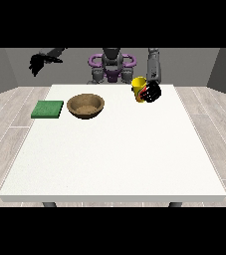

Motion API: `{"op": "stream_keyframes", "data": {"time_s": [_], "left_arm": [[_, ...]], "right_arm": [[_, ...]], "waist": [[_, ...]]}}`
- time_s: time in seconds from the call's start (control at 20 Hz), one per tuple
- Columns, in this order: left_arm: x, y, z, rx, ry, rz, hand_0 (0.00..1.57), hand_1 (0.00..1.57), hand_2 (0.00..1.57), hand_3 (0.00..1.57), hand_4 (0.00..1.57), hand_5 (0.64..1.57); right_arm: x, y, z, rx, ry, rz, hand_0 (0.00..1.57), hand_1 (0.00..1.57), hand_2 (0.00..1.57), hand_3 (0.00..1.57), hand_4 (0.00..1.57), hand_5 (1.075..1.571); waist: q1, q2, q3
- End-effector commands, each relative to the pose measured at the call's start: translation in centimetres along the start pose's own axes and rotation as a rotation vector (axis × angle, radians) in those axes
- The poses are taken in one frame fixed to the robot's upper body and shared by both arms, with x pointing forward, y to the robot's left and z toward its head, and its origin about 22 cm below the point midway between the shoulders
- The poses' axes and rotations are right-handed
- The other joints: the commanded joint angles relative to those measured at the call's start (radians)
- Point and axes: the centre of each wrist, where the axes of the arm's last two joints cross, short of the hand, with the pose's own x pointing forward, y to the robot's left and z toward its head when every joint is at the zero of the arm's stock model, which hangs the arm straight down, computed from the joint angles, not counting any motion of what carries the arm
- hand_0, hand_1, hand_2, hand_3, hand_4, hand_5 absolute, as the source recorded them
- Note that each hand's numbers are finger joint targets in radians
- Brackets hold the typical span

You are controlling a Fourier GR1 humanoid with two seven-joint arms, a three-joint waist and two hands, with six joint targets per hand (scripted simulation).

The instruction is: Pick the cup and pour the ball into the bowl, then pick the bowl and place it on the pad

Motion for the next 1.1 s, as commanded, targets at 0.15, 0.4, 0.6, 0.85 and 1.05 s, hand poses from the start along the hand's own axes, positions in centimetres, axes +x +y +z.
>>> {"op": "stream_keyframes", "data": {"time_s": [0.15, 0.4, 0.6, 0.85, 1.05], "left_arm": [[3.4, 5.8, -8.4, -0.059, 0.053, -0.312, 1.46, 1.46, 1.57, 1.57, 1.57, 1.282], [4.6, 4.9, -9.4, -0.073, 0.054, -0.424, 1.49, 1.49, 1.57, 1.57, 1.57, 1.273], [7.6, 2.8, -10.7, -0.093, 0.043, -0.426, 1.49, 1.49, 1.57, 1.57, 1.57, 1.273], [9.7, -0.1, -11.5, -0.058, 0.003, -0.633, 1.5, 1.5, 1.57, 1.57, 1.51, 1.244], [12.6, -3.1, -12.0, -0.122, -0.049, -0.825, 1.56, 1.56, 1.57, 1.57, 1.57, 1.207]], "right_arm": [[-2.7, -1.1, 1.5, -0.027, 0.078, -0.039, 0.0, 0.0, 0.0, 0.0, 0.0, 1.568], [-3.2, 0.2, 1.1, -0.028, 0.056, -0.043, 0.0, 0.0, 0.0, 0.0, 0.0, 1.568], [-3.3, -2.8, 2.1, -0.045, 0.083, -0.032, 0.0, 0.0, 0.0, 0.0, 0.0, 1.569], [-3.9, -1.5, 1.8, -0.004, 0.057, -0.062, 0.0, 0.0, 0.0, 0.0, 0.0, 1.57], [-4.8, -2.3, 3.1, 0.009, 0.157, -0.053, 0.0, 0.0, 0.0, 0.0, 0.0, 1.57]], "waist": [[0.025, -0.081, -0.0025], [0.011, -0.066, -0.0051], [0.034, -0.081, -0.0052], [-0.022, -0.084, -0.0047], [-0.028, -0.164, -0.0033]]}}
